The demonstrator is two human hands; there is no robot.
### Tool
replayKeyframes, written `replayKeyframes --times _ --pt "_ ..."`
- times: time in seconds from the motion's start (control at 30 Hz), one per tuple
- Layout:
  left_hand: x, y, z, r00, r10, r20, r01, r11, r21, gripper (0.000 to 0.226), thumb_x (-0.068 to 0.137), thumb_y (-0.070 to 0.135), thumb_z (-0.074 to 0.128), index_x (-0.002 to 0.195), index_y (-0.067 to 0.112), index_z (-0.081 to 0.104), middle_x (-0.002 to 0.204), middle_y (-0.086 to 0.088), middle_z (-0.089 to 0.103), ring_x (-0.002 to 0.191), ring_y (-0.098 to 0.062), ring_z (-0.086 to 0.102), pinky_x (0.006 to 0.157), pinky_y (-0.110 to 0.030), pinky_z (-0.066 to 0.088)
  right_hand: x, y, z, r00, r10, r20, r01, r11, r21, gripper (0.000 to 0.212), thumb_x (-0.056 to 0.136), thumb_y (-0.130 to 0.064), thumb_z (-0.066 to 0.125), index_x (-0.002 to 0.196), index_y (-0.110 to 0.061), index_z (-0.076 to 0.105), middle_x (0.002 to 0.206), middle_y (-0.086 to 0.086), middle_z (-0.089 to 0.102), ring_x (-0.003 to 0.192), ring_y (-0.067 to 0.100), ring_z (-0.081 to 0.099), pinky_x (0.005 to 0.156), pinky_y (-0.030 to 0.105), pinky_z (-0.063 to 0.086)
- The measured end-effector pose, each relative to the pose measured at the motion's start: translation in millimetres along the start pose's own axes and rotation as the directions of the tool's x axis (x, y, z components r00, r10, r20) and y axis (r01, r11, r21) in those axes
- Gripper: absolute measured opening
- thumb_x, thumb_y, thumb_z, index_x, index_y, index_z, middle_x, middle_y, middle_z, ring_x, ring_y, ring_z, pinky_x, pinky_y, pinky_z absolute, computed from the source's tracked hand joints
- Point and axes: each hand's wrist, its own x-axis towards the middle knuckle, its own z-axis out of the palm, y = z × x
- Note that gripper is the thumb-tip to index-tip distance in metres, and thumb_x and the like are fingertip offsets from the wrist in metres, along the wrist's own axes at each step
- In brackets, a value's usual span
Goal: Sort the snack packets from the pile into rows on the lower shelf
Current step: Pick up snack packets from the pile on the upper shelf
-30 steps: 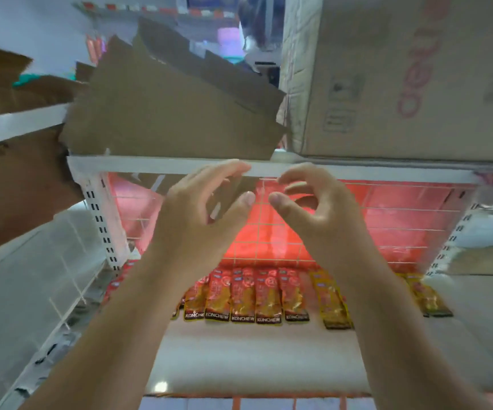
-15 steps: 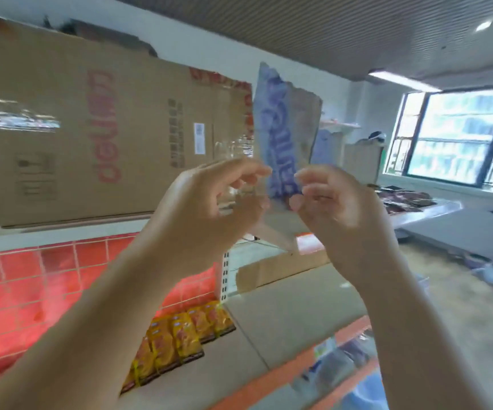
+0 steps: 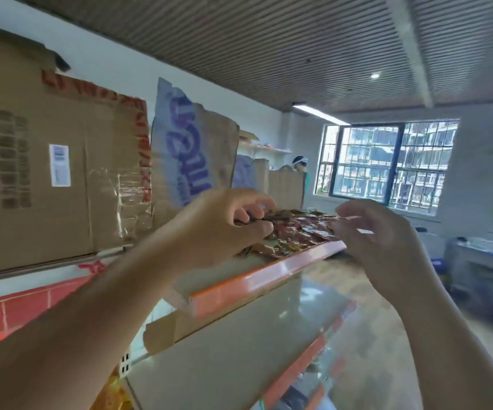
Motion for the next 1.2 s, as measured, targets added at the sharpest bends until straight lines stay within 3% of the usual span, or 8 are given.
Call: replayKeyframes --times 0.2,0.37,0.63,0.73,0.83,1.0,1.07,1.2 --pt "83.1 -56.0 20.9 0.992 0.024 0.121 -0.036 0.995 0.096 0.029 0.094 0.055 0.064 0.122 0.05 0.065 0.107 0.025 0.066 0.095 0.007 0.062 0.082 -0.028 0.057 64.8 59.0 18.4 0.999 0.05 -0.007 -0.05 0.998 -0.04 0.015 0.09 -0.023 0.076 0.091 -0.036 0.071 0.093 -0.017 0.072 0.088 0.006 0.068 0.07 0.028 0.046" --pt "143.1 -102.2 37.6 0.981 0.049 0.189 -0.067 0.994 0.092 0.027 0.094 0.058 0.062 0.12 0.053 0.063 0.104 0.027 0.066 0.095 0.008 0.062 0.075 -0.023 0.05 114.6 94.1 40.4 0.997 0.078 0.027 -0.072 0.981 -0.182 0.014 0.091 -0.026 0.075 0.092 -0.038 0.069 0.091 -0.026 0.068 0.089 -0.009 0.062 0.068 0.019 0.043" --pt "207.9 -135.7 56.0 0.957 0.076 0.279 -0.122 0.981 0.15 0.021 0.09 0.062 0.063 0.11 0.06 0.057 0.101 0.048 0.058 0.093 0.02 0.056 0.073 -0.02 0.044 161.9 146.5 49.8 0.99 0.131 0.061 -0.106 0.947 -0.304 0.008 0.09 -0.036 0.075 0.092 -0.039 0.067 0.101 -0.021 0.066 0.082 0.0 0.064 0.056 0.016 0.05" --pt "226.2 -132.3 64.4 0.949 0.075 0.306 -0.144 0.967 0.21 0.026 0.088 0.066 0.062 0.113 0.058 0.058 0.101 0.048 0.058 0.092 0.022 0.055 0.071 -0.018 0.042 173.9 176.5 39.5 0.971 0.218 0.098 -0.158 0.893 -0.422 0.013 0.088 -0.043 0.077 0.093 -0.037 0.066 0.102 -0.016 0.067 0.082 0.011 0.067 0.071 0.035 0.058" --pt "240.2 -121.9 74.7 0.943 0.059 0.328 -0.151 0.953 0.264 0.042 0.08 0.074 0.055 0.118 0.057 0.06 0.101 0.044 0.062 0.091 0.021 0.056 0.072 -0.02 0.045 185.9 211.2 30.1 0.944 0.3 0.134 -0.187 0.825 -0.533 0.018 0.087 -0.046 0.076 0.091 -0.032 0.065 0.095 -0.007 0.067 0.081 0.016 0.065 0.076 0.037 0.055" --pt "256.2 -101.8 94.6 0.927 -0.015 0.375 -0.138 0.916 0.377 0.031 0.093 0.059 0.062 0.123 0.05 0.064 0.096 0.031 0.068 0.086 0.022 0.057 0.068 -0.016 0.043 214.2 255.1 37.7 0.824 0.459 0.332 -0.055 0.648 -0.76 0.027 0.097 -0.044 0.064 0.079 -0.026 0.056 0.093 0.0 0.064 0.08 0.015 0.06 0.067 0.028 0.05" --pt "265.1 -93.5 102.9 0.919 -0.056 0.391 -0.126 0.896 0.426 0.031 0.094 0.058 0.062 0.124 0.048 0.064 0.097 0.027 0.068 0.085 0.02 0.056 0.068 -0.017 0.044 225.0 269.0 43.7 0.785 0.476 0.396 0.052 0.586 -0.808 0.03 0.096 -0.049 0.062 0.089 -0.02 0.062 0.099 0.003 0.066 0.083 0.016 0.063 0.064 0.028 0.049" --pt "284.9 -80.9 127.7 0.906 -0.201 0.373 -0.044 0.831 0.555 0.029 0.094 0.058 0.063 0.121 0.047 0.066 0.097 0.024 0.067 0.082 0.004 0.062 0.07 -0.021 0.046 241.4 298.5 61.2 0.7 0.487 0.522 0.197 0.571 -0.797 0.03 0.086 -0.053 0.066 0.084 -0.024 0.058 0.081 -0.003 0.06 0.069 0.012 0.056 0.052 0.028 0.042"
